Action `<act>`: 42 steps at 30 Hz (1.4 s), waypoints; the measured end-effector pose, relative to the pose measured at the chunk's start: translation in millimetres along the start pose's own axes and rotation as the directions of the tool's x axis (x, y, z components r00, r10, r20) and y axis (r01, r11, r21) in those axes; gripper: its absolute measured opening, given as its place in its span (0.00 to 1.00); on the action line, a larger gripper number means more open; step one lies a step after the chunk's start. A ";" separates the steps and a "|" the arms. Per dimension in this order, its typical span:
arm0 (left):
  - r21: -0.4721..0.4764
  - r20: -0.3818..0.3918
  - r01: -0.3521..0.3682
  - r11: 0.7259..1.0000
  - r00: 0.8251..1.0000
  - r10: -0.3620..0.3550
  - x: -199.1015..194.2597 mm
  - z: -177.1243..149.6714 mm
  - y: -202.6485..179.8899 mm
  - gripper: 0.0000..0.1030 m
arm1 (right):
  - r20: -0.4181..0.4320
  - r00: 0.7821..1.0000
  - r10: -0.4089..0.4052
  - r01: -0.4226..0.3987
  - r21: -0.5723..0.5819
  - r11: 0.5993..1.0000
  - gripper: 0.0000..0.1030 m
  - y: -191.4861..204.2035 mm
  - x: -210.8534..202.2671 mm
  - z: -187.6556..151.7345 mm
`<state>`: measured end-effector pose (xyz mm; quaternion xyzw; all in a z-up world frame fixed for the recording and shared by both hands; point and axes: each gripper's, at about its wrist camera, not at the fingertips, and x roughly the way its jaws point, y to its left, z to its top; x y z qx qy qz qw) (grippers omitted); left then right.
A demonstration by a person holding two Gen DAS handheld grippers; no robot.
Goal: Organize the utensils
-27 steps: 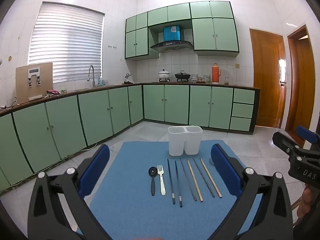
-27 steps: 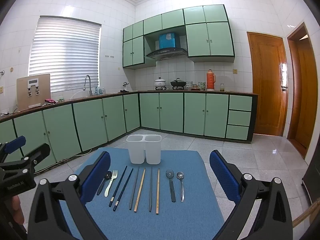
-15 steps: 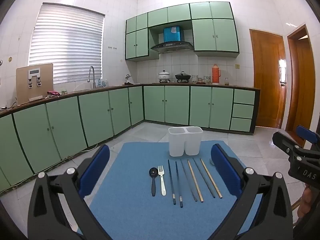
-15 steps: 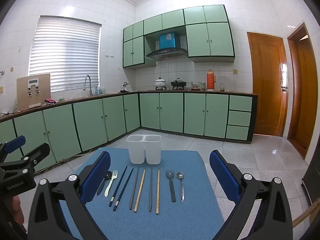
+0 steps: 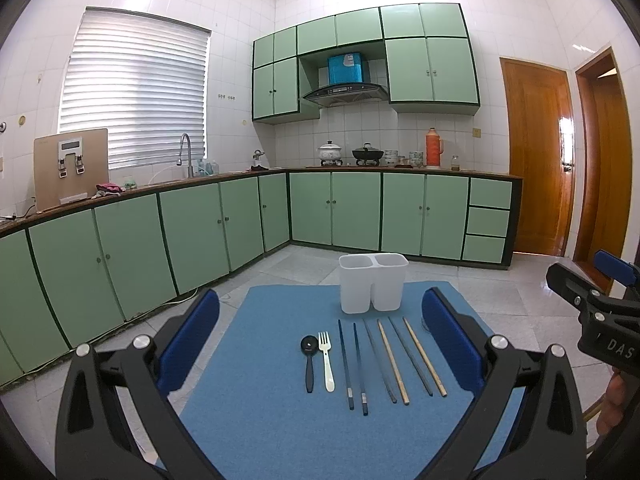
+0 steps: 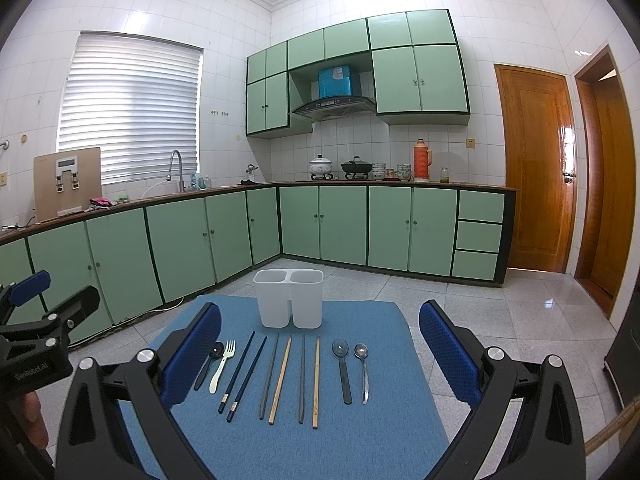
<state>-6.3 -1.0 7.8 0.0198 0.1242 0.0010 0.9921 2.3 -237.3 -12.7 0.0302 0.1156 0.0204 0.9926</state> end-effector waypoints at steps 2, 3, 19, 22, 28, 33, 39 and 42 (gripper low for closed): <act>-0.001 0.001 0.000 1.000 1.000 0.000 -0.4 -0.3 0.6 0.95 | 0.000 1.000 0.000 0.000 0.000 1.000 0.94 0.0 0.0 -0.1; 0.000 0.001 -0.001 1.000 1.000 0.001 -0.4 -0.3 0.4 0.95 | 0.000 1.000 0.000 0.000 0.000 1.000 0.94 0.0 0.1 -0.1; -0.003 0.001 -0.001 1.000 1.000 0.001 -0.4 -0.5 3.4 0.95 | 0.000 1.000 0.000 0.000 0.000 1.000 0.94 0.3 -0.1 -0.5; -0.004 0.000 -0.002 1.000 1.000 0.002 -0.8 0.1 5.1 0.95 | 0.000 1.000 0.000 0.000 0.000 1.000 0.94 0.3 0.0 -0.5; -0.004 0.000 -0.004 1.000 1.000 0.004 -1.0 0.2 5.8 0.95 | 0.000 1.000 0.000 0.000 0.000 1.000 0.94 0.3 -0.1 -0.4; -0.007 -0.001 -0.006 1.000 1.000 0.006 -0.5 1.4 9.7 0.95 | 0.000 1.000 0.000 0.000 -0.001 1.000 0.94 0.2 -0.3 -0.4; -0.005 0.000 -0.008 1.000 1.000 0.008 -0.6 0.7 9.2 0.95 | 0.000 1.000 0.000 0.000 -0.001 1.000 0.94 0.0 -0.6 -0.2; -0.005 0.001 -0.009 1.000 1.000 0.009 -0.6 0.9 10.1 0.95 | 0.000 1.000 0.000 0.000 -0.001 1.000 0.94 0.0 -0.4 -0.2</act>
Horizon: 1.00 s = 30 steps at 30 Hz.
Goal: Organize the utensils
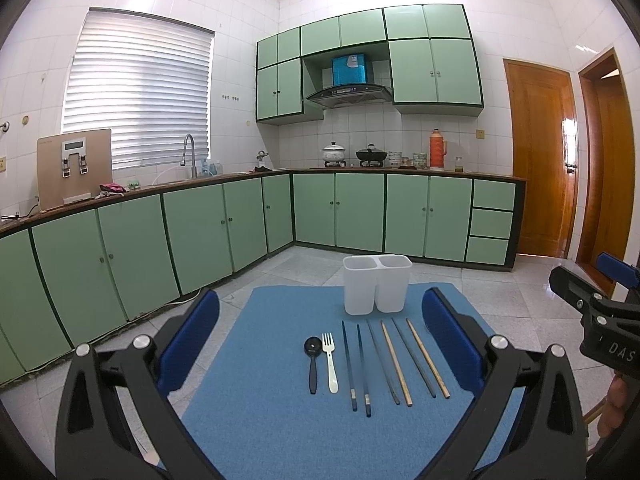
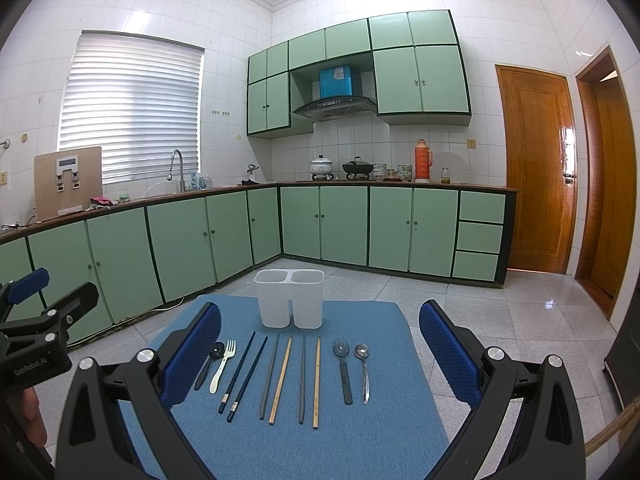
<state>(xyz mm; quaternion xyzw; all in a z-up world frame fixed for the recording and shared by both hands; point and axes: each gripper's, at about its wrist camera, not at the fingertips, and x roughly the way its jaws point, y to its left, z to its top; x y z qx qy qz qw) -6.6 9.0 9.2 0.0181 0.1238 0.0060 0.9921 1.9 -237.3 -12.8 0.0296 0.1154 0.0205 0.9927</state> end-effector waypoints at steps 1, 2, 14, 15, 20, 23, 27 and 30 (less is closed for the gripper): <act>0.000 0.000 0.000 1.000 1.000 0.000 0.1 0.1 -0.6 0.95 | 0.000 1.000 0.000 0.000 0.000 1.000 0.94 0.0 0.1 0.0; 0.000 0.000 0.001 1.000 1.000 -0.001 -0.1 -0.2 -1.1 0.95 | 0.000 1.000 0.000 0.000 0.000 1.000 0.94 0.0 0.1 0.0; 0.001 0.000 0.000 1.000 1.000 0.000 -0.3 -1.1 -1.3 0.95 | 0.000 1.000 0.000 0.000 0.000 1.000 0.94 0.8 0.7 -0.5; 0.001 0.000 -0.001 1.000 1.000 0.001 -0.2 -0.8 -0.5 0.95 | 0.000 1.000 0.000 0.000 0.000 1.000 0.94 0.9 1.0 -0.7; 0.000 -0.001 -0.001 1.000 1.000 0.001 -0.3 -0.5 -0.4 0.95 | 0.000 1.000 0.000 0.000 0.000 1.000 0.94 1.5 1.2 -1.2; -0.002 -0.004 -0.003 1.000 1.000 0.003 0.9 2.0 2.2 0.95 | -0.003 1.000 -0.001 0.001 -0.001 1.000 0.94 1.8 1.9 -1.8; -0.003 -0.013 -0.009 1.000 1.000 0.009 6.3 4.1 2.6 0.95 | -0.010 1.000 -0.004 0.004 -0.003 1.000 0.94 0.6 4.4 0.7; -0.006 -0.025 -0.016 1.000 1.000 0.015 12.1 0.6 3.8 0.95 | -0.021 1.000 -0.007 0.007 -0.002 1.000 0.94 -0.2 9.5 -2.8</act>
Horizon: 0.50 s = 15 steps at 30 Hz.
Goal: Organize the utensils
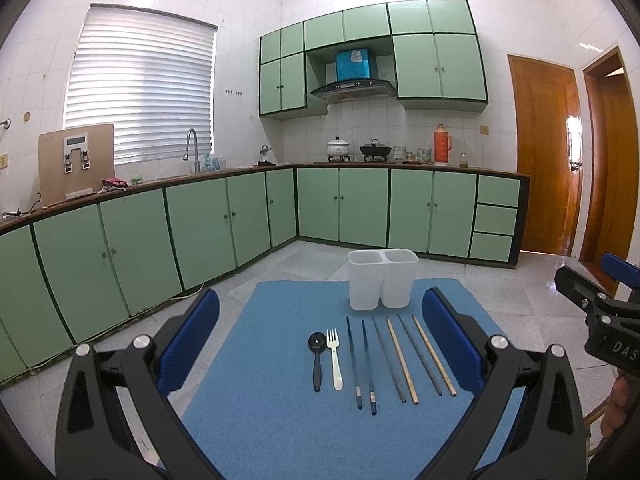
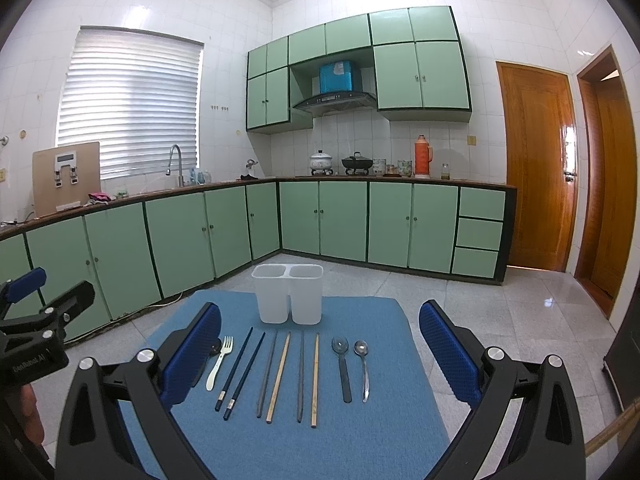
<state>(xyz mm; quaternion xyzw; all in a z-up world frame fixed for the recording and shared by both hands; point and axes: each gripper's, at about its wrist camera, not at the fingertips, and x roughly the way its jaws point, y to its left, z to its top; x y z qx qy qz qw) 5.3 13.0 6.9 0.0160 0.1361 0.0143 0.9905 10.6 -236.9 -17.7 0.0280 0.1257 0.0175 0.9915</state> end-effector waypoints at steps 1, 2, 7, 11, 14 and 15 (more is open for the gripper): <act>-0.001 -0.009 -0.004 1.000 1.000 0.004 4.3 -0.9 2.1 0.95 | -0.010 1.000 -0.005 0.005 -0.002 1.000 0.94 -1.5 4.8 -1.1; -0.001 -0.019 -0.007 1.000 1.000 0.007 8.9 -2.1 4.0 0.95 | -0.011 1.000 -0.006 0.006 -0.002 1.000 0.94 -0.4 6.5 -2.7; -0.003 -0.080 -0.026 1.000 0.996 0.026 36.0 -13.4 13.4 0.95 | -0.056 0.998 -0.029 0.029 -0.010 1.000 0.94 -6.7 32.8 -8.4; -0.001 -0.152 -0.047 0.999 0.987 0.047 68.2 -25.9 24.3 0.95 | -0.097 0.994 -0.045 0.043 -0.017 0.999 0.94 -9.6 57.5 -15.5; 0.006 -0.219 -0.058 0.998 0.974 0.058 96.9 -36.5 30.0 0.95 | -0.132 0.990 -0.056 0.053 -0.022 0.998 0.94 -13.7 76.9 -23.9; 0.005 -0.245 -0.057 0.998 0.968 0.056 108.3 -39.9 32.9 0.95 | -0.150 0.987 -0.059 0.056 -0.024 0.998 0.94 -15.9 85.5 -26.6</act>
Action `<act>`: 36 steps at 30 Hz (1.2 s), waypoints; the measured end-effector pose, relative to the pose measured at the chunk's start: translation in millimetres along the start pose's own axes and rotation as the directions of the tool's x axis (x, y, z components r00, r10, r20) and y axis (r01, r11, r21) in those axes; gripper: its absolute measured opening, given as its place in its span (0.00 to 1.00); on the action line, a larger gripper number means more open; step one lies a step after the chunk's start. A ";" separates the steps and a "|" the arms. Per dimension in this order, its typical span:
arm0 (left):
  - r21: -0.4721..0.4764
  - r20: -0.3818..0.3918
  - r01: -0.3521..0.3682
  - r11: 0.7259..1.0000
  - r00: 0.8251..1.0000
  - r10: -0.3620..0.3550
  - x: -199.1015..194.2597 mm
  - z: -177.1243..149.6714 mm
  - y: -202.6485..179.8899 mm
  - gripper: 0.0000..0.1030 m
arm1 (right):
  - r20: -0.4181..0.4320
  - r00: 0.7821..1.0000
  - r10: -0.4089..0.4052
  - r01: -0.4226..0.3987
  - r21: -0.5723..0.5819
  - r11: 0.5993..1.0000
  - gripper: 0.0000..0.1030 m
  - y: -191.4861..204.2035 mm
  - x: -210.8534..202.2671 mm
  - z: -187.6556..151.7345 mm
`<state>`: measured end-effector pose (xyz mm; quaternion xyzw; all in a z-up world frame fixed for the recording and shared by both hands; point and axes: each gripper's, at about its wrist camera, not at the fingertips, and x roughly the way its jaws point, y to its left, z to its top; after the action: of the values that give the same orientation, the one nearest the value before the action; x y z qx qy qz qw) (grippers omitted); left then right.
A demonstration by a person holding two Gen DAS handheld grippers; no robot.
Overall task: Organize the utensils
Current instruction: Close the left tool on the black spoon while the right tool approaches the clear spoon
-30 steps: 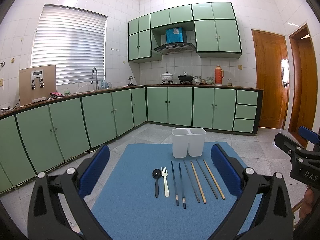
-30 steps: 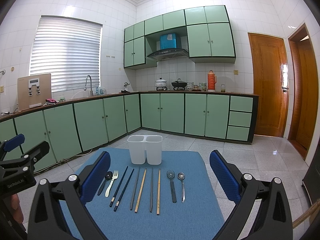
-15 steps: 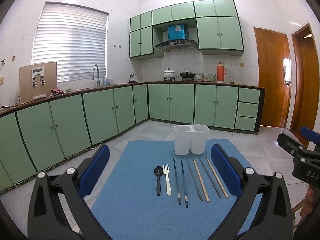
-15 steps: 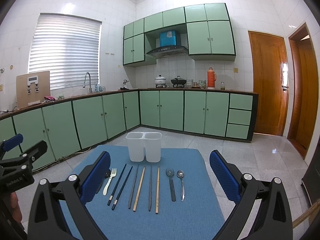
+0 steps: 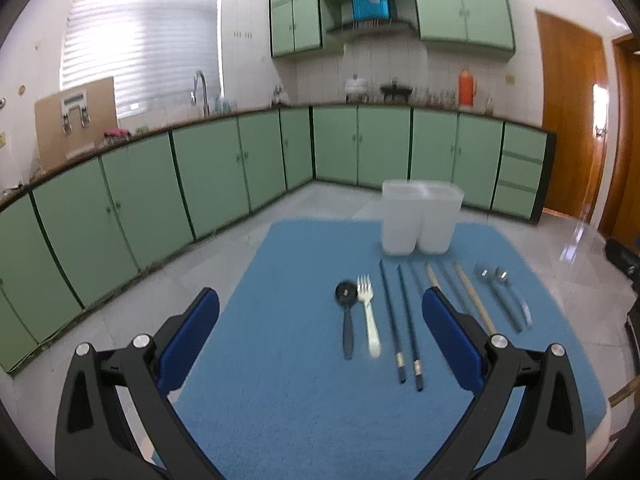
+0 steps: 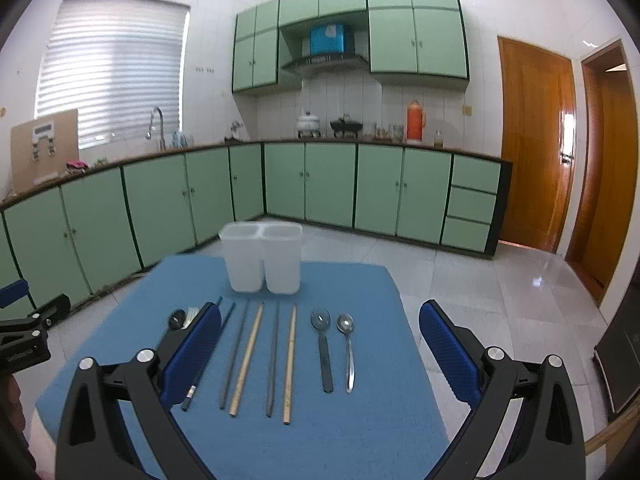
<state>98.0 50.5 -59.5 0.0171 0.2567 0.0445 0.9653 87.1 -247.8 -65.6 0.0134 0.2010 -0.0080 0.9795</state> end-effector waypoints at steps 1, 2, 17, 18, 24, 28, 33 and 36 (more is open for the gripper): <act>-0.002 -0.018 0.002 1.000 1.000 -0.002 9.0 -0.7 1.1 0.95 | -0.016 1.000 -0.002 0.002 -0.001 1.000 0.94 -1.3 8.9 -1.5; -0.004 -0.036 0.004 1.000 0.999 -0.004 18.7 -1.6 2.0 0.95 | -0.026 1.000 -0.005 0.005 0.000 1.000 0.94 -2.9 15.1 -3.1; 0.022 -0.327 0.016 1.000 0.945 -0.008 184.2 0.1 -8.0 0.95 | -0.213 0.977 -0.030 0.032 0.006 0.999 0.71 -23.8 124.7 -15.1; 0.026 -0.334 0.017 1.000 0.942 -0.007 190.0 0.2 -8.3 0.95 | -0.225 0.974 -0.027 0.029 0.006 1.000 0.70 -24.1 132.7 -16.2; 0.026 -0.377 0.035 0.999 0.926 -0.022 226.7 2.2 -9.0 0.95 | -0.270 0.963 -0.023 0.025 0.007 1.000 0.68 -21.0 163.4 -22.2; 0.010 -0.402 0.041 0.999 0.915 -0.034 246.2 -0.5 -11.2 0.89 | -0.286 0.958 -0.017 0.017 -0.001 1.000 0.68 -18.3 175.2 -23.6; -0.002 -0.433 0.052 0.999 0.900 -0.048 262.1 -4.6 -10.8 0.80 | -0.308 0.951 -0.015 0.015 -0.002 1.000 0.68 -16.8 187.7 -27.7; -0.011 -0.443 0.065 0.998 0.894 -0.063 272.1 -6.4 -12.0 0.76 | -0.318 0.948 -0.015 0.014 -0.006 1.000 0.68 -15.7 192.9 -29.8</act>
<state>330.8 64.3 -200.1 0.0001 0.4704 0.0151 0.8823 252.3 -264.6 -169.3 0.0113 0.3565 -0.0125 0.9342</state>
